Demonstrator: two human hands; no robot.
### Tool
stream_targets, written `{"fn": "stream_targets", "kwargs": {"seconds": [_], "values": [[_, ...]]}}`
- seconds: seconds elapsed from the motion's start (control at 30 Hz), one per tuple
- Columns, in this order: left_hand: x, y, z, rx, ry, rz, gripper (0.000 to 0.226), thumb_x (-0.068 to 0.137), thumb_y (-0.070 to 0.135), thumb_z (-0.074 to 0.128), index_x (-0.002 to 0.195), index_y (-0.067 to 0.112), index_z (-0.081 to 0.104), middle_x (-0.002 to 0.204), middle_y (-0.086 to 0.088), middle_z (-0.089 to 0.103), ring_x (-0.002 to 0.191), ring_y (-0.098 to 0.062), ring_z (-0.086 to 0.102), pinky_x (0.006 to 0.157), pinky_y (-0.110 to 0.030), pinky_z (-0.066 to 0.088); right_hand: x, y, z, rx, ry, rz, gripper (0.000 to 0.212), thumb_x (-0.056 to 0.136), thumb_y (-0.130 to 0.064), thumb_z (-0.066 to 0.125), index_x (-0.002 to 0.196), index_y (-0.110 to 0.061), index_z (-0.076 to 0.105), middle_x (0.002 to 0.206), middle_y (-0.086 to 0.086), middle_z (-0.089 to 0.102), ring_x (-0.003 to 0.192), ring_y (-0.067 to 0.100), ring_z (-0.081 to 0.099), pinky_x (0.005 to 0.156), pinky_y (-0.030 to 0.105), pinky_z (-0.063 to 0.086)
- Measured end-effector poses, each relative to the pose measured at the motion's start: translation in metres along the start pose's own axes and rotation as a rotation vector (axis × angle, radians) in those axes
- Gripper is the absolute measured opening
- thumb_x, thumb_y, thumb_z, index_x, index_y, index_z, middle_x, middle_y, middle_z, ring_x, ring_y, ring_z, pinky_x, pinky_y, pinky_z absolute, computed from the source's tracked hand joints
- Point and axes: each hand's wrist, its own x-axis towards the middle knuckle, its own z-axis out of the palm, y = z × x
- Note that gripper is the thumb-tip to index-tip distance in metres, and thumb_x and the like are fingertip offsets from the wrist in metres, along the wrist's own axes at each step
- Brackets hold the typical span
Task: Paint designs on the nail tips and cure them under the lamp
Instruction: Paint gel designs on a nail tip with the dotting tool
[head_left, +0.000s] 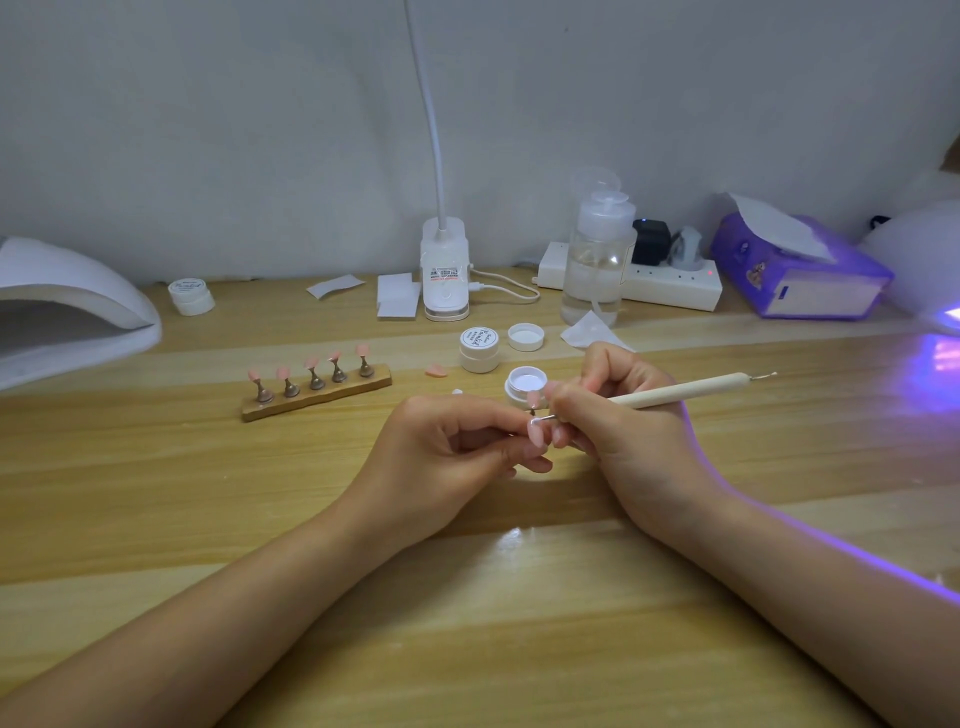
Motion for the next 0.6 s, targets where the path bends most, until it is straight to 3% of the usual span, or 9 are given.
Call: {"fn": "stream_targets", "kwargs": {"seconds": [0.23, 0.4, 0.5, 0.6], "values": [[0.0005, 0.0005, -0.0003, 0.002, -0.009, 0.01, 0.014, 0.071, 0.012, 0.064, 0.084, 0.017, 0.068, 0.073, 0.013, 0.071, 0.069, -0.008, 0.07, 0.059, -0.015, 0.049, -0.0008, -0.0013, 0.0001, -0.006, -0.007, -0.007, 0.034, 0.066, -0.005, 0.059, 0.042, -0.025, 0.045, 0.055, 0.013, 0.058, 0.041, 0.008, 0.057, 0.043, 0.013, 0.04], [0.0003, 0.0003, -0.0001, -0.002, -0.002, 0.004, 0.014, 0.071, 0.013, 0.063, 0.084, 0.019, 0.068, 0.074, 0.013, 0.071, 0.069, -0.009, 0.07, 0.059, -0.015, 0.049, -0.0016, -0.002, -0.0005, -0.012, -0.026, -0.024, 0.053, 0.08, 0.014, 0.054, 0.043, -0.024, 0.045, 0.053, 0.014, 0.057, 0.041, 0.009, 0.057, 0.042, 0.012, 0.04], [0.0005, 0.0004, 0.0003, -0.007, 0.0, 0.001, 0.014, 0.071, 0.014, 0.064, 0.083, 0.019, 0.068, 0.074, 0.013, 0.071, 0.069, -0.009, 0.07, 0.059, -0.015, 0.05, -0.0015, -0.0018, -0.0005, -0.006, -0.025, -0.025, 0.053, 0.079, 0.013, 0.054, 0.043, -0.025, 0.045, 0.056, 0.017, 0.057, 0.041, 0.009, 0.058, 0.043, 0.012, 0.041], [0.0004, 0.0008, 0.0003, -0.004, -0.003, 0.002, 0.015, 0.071, 0.014, 0.063, 0.084, 0.019, 0.068, 0.073, 0.013, 0.071, 0.069, -0.009, 0.07, 0.059, -0.015, 0.05, -0.001, -0.0012, 0.0, -0.005, -0.012, -0.021, 0.04, 0.07, 0.001, 0.06, 0.043, -0.025, 0.045, 0.057, 0.016, 0.057, 0.041, 0.009, 0.057, 0.043, 0.012, 0.04]]}}
